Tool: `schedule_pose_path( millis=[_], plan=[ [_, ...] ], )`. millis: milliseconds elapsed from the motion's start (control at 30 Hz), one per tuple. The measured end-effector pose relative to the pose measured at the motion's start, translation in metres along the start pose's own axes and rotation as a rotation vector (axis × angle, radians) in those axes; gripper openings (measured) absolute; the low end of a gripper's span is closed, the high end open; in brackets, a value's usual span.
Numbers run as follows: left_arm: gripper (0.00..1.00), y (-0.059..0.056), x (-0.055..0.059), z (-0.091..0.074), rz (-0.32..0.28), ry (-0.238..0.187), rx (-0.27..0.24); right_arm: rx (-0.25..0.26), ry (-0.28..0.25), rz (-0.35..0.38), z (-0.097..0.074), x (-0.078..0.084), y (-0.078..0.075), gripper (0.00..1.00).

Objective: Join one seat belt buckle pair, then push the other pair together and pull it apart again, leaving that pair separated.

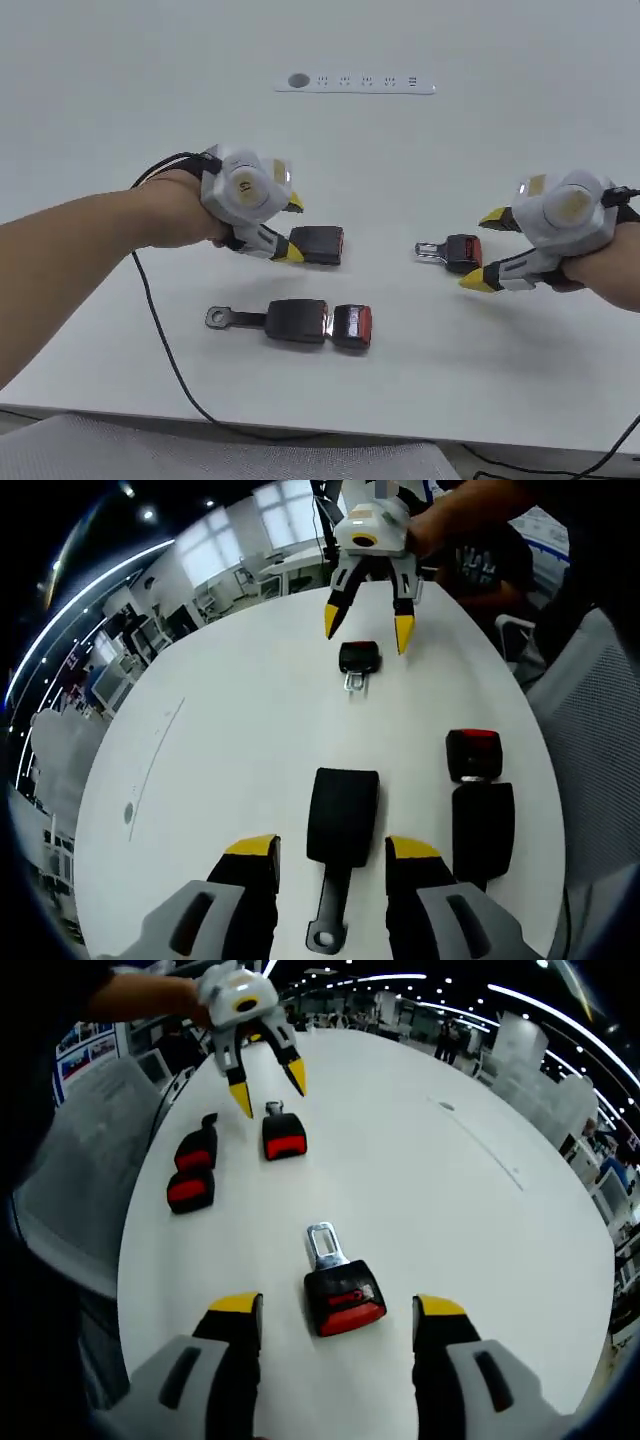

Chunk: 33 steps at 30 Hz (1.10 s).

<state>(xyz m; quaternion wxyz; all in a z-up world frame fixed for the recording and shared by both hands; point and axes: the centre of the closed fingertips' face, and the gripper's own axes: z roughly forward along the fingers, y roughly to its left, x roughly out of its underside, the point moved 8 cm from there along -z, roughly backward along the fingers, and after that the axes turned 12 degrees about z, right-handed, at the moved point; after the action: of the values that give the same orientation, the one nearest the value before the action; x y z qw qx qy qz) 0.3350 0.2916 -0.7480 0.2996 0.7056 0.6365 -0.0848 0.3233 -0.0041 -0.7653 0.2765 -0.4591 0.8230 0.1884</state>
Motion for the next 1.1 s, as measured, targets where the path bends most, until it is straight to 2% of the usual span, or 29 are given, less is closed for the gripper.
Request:
schedule_pose_path(
  millis=[167, 267, 300, 433, 567, 767, 867, 933, 1100],
  plan=[
    [0.46, -0.017, 0.009, -0.020, -0.054, -0.015, -0.058, 0.020, -0.044, 0.029, -0.012, -0.003, 0.012, 0.70],
    [0.51, -0.028, 0.017, -0.030, -0.167, -0.025, -0.112, 0.026, -0.078, 0.054, -0.018, -0.002, 0.023, 0.73],
    [0.52, -0.032, 0.019, -0.033, -0.187, -0.029, -0.122, 0.028, -0.086, 0.064, -0.019, -0.001, 0.025, 0.74],
    [0.55, -0.049, 0.024, -0.046, -0.213, -0.024, -0.144, 0.044, -0.107, 0.109, -0.025, 0.004, 0.035, 0.78],
    [0.58, -0.063, 0.030, -0.058, -0.239, -0.015, -0.161, 0.060, -0.130, 0.122, -0.032, 0.006, 0.045, 0.82],
    [0.61, -0.076, 0.041, -0.083, -0.307, -0.010, -0.223, 0.076, -0.146, 0.133, -0.039, 0.011, 0.057, 0.88],
    [0.61, -0.086, 0.046, -0.093, -0.318, -0.021, -0.238, 0.079, -0.145, 0.135, -0.041, 0.014, 0.060, 0.90],
    [0.65, -0.093, 0.048, -0.100, -0.335, -0.034, -0.237, 0.078, -0.144, 0.146, -0.042, 0.017, 0.063, 0.92],
    [0.71, -0.101, 0.061, -0.117, -0.398, -0.027, -0.277, 0.094, -0.143, 0.141, -0.047, 0.023, 0.067, 0.98]
  ],
)
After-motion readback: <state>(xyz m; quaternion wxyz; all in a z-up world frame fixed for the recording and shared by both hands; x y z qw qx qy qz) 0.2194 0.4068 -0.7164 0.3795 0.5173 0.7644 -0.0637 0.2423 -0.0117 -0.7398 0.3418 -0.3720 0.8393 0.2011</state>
